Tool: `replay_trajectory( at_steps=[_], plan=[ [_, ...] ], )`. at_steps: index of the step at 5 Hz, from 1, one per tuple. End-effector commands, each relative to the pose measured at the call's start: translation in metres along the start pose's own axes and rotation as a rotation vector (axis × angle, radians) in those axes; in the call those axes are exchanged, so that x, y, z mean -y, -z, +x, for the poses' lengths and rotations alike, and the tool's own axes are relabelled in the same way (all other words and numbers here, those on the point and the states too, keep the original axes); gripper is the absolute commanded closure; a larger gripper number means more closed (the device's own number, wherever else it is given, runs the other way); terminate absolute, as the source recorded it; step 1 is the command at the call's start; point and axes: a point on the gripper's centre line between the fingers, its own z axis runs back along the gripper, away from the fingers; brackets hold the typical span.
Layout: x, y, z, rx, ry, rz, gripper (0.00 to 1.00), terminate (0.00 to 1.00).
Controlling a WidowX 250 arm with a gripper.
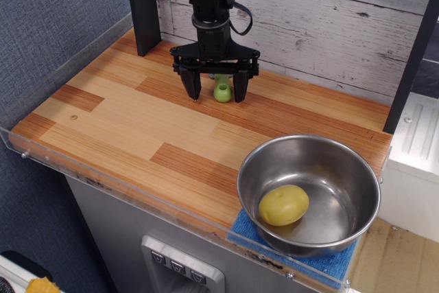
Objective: Place the spatula above the bowl
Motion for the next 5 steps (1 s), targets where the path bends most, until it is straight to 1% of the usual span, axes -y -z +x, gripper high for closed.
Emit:
replay_trajectory(
  at_steps=[1,2,3,4,5],
  plan=[
    [-0.005,-0.005,0.008,0.010,0.015,0.044,1.00,0.00],
    [-0.004,-0.009,0.005,0.000,0.044,0.064,1.00,0.00],
    [-0.006,-0.020,0.001,0.000,0.067,0.063,1.00,0.00],
    [0.006,-0.044,0.002,0.029,0.076,0.025,1.00,0.00],
    [0.038,-0.063,-0.002,0.031,0.178,0.015,1.00,0.00]
  ],
)
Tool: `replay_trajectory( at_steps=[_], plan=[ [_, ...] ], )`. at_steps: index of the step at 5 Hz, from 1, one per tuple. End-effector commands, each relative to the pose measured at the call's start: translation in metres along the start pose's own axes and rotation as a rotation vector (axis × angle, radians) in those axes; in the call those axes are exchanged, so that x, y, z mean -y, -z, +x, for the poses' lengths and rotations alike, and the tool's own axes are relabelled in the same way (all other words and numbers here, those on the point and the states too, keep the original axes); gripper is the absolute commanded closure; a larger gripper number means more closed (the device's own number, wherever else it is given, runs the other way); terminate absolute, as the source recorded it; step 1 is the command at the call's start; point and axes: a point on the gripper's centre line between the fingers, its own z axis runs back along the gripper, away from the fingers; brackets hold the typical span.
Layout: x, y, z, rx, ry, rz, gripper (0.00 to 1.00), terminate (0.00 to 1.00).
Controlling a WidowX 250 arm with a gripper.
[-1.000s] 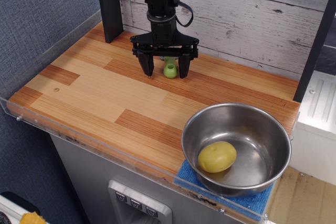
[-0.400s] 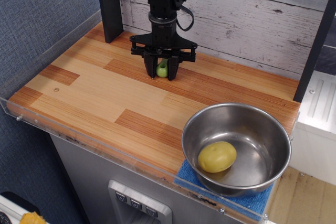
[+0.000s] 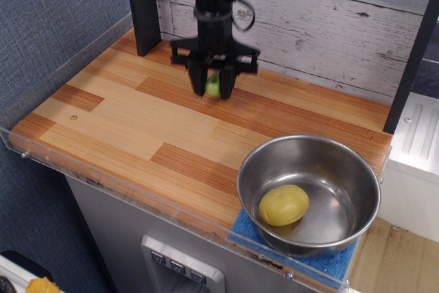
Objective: Place the spatula above the bowl
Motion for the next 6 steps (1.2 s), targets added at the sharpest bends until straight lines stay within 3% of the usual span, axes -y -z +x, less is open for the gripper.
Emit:
replay_trajectory(
  at_steps=[1,3,4,5,6],
  plan=[
    [0.064,-0.054,-0.004,0.102,0.200,0.001,1.00,0.00],
    [0.128,-0.057,-0.031,0.097,0.229,-0.025,1.00,0.00],
    [0.154,-0.049,-0.047,0.029,0.157,-0.111,1.00,0.00],
    [0.159,-0.037,-0.053,-0.023,0.110,-0.154,1.00,0.00],
    [0.152,-0.026,-0.051,-0.042,0.112,-0.149,1.00,0.00]
  ],
)
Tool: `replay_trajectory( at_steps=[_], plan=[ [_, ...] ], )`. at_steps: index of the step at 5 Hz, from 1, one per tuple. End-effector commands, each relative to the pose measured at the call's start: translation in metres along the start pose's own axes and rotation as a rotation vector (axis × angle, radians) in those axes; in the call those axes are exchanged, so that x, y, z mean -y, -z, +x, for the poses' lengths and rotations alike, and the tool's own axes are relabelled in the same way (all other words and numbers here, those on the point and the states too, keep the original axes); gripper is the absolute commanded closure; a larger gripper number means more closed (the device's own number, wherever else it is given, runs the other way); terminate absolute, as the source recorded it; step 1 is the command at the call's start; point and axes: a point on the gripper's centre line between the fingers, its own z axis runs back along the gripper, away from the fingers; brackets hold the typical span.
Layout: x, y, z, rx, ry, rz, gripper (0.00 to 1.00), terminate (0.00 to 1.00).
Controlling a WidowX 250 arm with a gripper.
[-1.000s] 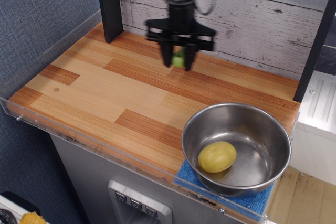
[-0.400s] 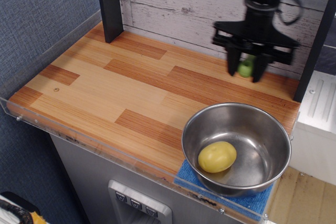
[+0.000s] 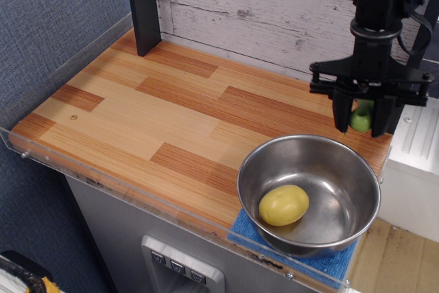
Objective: Place the spatula above the bowl
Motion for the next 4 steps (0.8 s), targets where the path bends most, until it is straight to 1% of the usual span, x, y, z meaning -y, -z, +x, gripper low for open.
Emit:
replay_trajectory(
  at_steps=[1,2,3,4],
  plan=[
    [-0.028,0.003,0.012,-0.002,0.000,0.015,1.00,0.00],
    [-0.041,0.009,0.015,-0.014,0.010,0.059,1.00,0.00],
    [-0.042,0.015,0.010,-0.029,0.024,0.066,1.00,0.00],
    [-0.037,0.020,0.004,-0.069,0.077,0.043,0.00,0.00]
  ],
)
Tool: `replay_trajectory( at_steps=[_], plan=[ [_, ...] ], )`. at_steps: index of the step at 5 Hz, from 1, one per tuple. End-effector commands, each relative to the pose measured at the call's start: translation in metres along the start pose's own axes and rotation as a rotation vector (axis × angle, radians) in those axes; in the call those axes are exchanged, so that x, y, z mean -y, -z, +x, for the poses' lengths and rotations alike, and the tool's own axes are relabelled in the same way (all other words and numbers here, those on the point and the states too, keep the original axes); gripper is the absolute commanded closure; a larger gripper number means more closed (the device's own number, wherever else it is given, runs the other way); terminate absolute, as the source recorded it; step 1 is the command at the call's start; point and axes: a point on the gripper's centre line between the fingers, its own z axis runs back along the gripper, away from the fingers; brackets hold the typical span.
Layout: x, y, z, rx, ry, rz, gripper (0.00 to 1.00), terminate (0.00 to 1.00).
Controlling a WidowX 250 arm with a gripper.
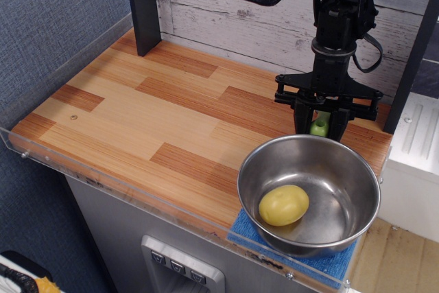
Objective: Place the spatula above the bowl
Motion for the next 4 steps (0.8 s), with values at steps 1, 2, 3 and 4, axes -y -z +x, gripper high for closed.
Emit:
replay_trajectory(
  at_steps=[1,2,3,4],
  plan=[
    [0.006,-0.020,-0.002,0.005,0.092,-0.045,0.00,0.00],
    [-0.005,-0.054,0.000,0.090,0.078,-0.071,0.00,0.00],
    [-0.026,-0.097,0.000,0.212,0.039,-0.089,0.00,0.00],
    [-0.055,-0.118,-0.008,0.258,0.021,-0.064,0.00,0.00]
  ],
)
